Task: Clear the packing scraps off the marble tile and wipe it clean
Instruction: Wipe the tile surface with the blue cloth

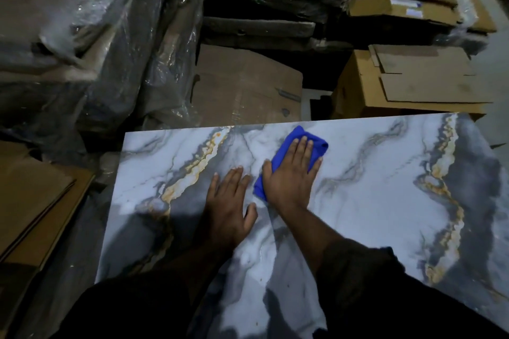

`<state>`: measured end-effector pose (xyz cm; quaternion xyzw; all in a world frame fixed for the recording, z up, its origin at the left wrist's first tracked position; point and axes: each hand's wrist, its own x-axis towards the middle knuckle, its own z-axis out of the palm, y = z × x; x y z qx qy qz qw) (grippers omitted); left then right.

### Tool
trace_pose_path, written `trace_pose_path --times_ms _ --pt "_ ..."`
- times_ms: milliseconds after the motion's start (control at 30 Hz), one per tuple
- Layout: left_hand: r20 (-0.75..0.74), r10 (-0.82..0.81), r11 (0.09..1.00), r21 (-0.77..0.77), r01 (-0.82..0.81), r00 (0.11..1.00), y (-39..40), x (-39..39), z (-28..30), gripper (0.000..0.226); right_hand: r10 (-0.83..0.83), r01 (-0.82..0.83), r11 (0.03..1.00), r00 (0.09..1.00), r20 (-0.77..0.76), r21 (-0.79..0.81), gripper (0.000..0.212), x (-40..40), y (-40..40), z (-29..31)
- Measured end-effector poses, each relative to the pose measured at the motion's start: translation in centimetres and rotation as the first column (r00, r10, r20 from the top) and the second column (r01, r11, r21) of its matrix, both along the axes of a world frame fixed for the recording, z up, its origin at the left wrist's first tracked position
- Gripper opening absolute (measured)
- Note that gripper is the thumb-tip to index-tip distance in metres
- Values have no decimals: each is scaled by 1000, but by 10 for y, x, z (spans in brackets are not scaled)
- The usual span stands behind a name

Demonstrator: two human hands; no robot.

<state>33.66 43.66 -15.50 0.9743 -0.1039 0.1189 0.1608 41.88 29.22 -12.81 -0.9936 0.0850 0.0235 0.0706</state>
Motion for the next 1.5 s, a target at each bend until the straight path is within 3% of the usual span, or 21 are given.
trace_pose_path --times_ms 100,200,333,433,567,767,933,1033,1167,1267,1367,1500 --pt "-25 15 1000 -12 -15 1000 -2 1 2 67 102 -103 995 994 23 19 89 32 12 -2" --pt "-24 19 998 -61 -21 1000 -2 0 3 74 330 -332 942 943 47 50 85 56 18 -5" --pt "10 15 982 -190 -12 1000 -1 -1 5 79 638 -638 769 770 30 38 78 68 16 -5" --pt "50 5 971 -238 8 999 0 -1 7 80 805 -806 592 591 50 -2 74 57 9 -3" --pt "118 18 955 -296 18 993 0 -3 7 71 895 -897 441 441 64 1 76 11 -6 0" --pt "124 -78 968 -229 105 989 8 -9 11 61 904 -909 412 417 96 60 72 -86 -33 -1" --pt "-41 -90 955 -286 74 995 8 -18 21 68 840 -846 528 533 101 78 76 -176 -51 -1" --pt "-130 -122 983 -156 101 984 9 -29 25 74 801 -804 592 595 67 57 79 -238 -61 -2" --pt "-178 -208 978 -56 201 962 -11 -83 22 78 660 -660 747 751 32 84 81 -325 -67 -4" --pt "-166 -268 963 -15 269 949 -38 -137 19 81 465 -466 881 885 33 82 80 -376 -64 -3" --pt "-143 -342 939 -10 344 929 -60 -193 14 79 156 -158 985 987 33 71 77 -400 -52 1" --pt "-122 -400 911 61 409 909 -62 -230 8 76 -185 185 983 983 -7 3 78 -411 -47 1"
